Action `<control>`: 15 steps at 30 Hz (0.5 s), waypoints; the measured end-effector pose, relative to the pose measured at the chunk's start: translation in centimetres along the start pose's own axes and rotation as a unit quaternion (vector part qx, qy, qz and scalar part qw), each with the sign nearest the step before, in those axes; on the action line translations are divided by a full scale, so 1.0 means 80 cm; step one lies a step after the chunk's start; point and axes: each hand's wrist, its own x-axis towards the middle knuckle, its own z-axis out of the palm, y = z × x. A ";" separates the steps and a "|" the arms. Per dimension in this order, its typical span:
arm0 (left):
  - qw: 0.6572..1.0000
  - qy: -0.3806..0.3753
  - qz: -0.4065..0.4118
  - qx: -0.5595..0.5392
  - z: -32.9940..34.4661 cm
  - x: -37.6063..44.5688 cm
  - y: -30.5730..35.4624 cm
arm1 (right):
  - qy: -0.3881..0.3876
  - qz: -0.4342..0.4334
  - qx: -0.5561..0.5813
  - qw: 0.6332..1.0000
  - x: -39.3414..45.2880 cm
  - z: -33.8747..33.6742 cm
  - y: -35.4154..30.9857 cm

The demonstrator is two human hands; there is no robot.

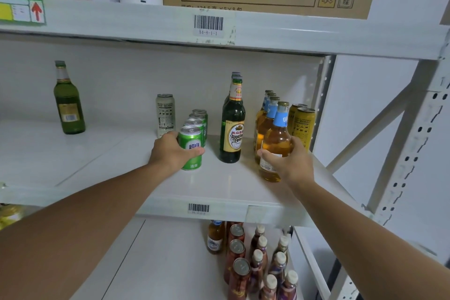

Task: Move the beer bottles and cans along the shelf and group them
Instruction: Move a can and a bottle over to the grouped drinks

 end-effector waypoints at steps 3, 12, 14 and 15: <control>1.000 0.001 -0.005 -0.002 0.002 0.001 0.001 | 0.000 0.000 -0.003 1.000 0.000 0.000 0.002; 1.000 0.005 -0.008 0.007 0.001 -0.002 0.006 | -0.008 -0.002 0.010 1.000 -0.003 -0.001 -0.004; 1.000 0.009 -0.008 0.012 0.000 -0.006 0.009 | -0.010 -0.003 0.011 1.000 -0.005 -0.001 -0.006; 1.000 0.010 -0.008 0.009 0.001 -0.007 0.009 | -0.010 -0.001 0.017 1.000 -0.006 -0.001 -0.007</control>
